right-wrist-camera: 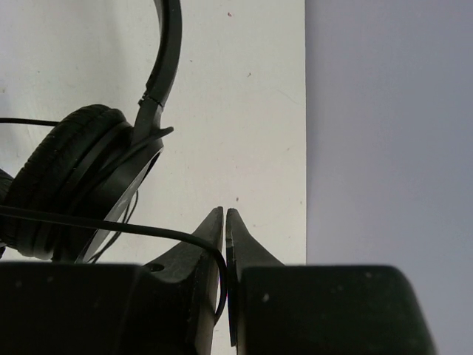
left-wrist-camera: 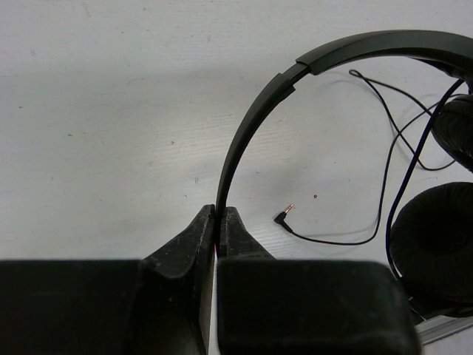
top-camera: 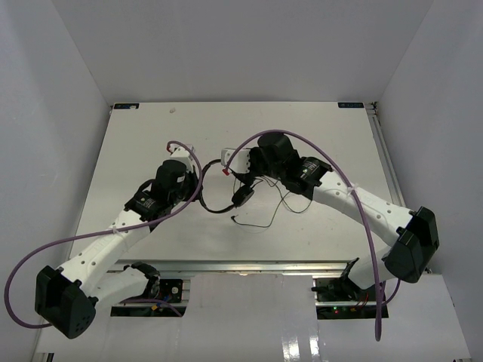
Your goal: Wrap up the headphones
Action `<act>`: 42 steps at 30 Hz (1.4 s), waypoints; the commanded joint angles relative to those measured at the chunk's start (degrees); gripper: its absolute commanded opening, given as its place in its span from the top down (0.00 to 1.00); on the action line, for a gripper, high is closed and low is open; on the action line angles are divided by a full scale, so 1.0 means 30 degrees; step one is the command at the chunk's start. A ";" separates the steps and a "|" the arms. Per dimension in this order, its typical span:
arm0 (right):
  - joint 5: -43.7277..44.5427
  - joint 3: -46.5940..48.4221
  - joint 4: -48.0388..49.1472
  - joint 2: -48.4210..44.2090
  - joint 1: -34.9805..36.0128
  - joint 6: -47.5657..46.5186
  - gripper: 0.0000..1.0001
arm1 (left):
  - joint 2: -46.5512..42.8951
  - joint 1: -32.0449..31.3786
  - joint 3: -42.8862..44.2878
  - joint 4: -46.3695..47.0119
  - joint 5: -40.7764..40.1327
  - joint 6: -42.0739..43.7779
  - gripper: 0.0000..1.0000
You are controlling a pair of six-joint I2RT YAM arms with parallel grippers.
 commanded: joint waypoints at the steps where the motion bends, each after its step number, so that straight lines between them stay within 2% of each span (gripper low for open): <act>1: -0.4161 0.1496 -0.0769 -0.0055 -0.0950 0.1607 0.89 | -0.0942 -0.0042 0.0108 0.0730 0.1265 0.0365 1.00; 8: -0.8530 0.1933 -0.1588 0.0654 -0.2181 0.2726 0.89 | -0.1719 -0.0042 0.0204 0.0638 0.2967 0.0868 1.00; 20: -1.3556 0.2631 -0.1748 0.2198 -0.4673 0.5279 0.88 | -0.2700 -0.0042 0.0664 0.0490 0.4771 0.0734 1.00; 32: -1.8191 0.0915 -0.0838 0.2142 -0.5300 0.6908 0.86 | -0.2779 -0.0042 0.1487 0.0291 0.4123 0.0187 1.00; 42: -1.9708 -0.0114 0.0663 0.1601 -0.5522 0.8284 0.88 | -0.2294 -0.0042 0.2477 -0.0680 0.3168 0.0818 1.00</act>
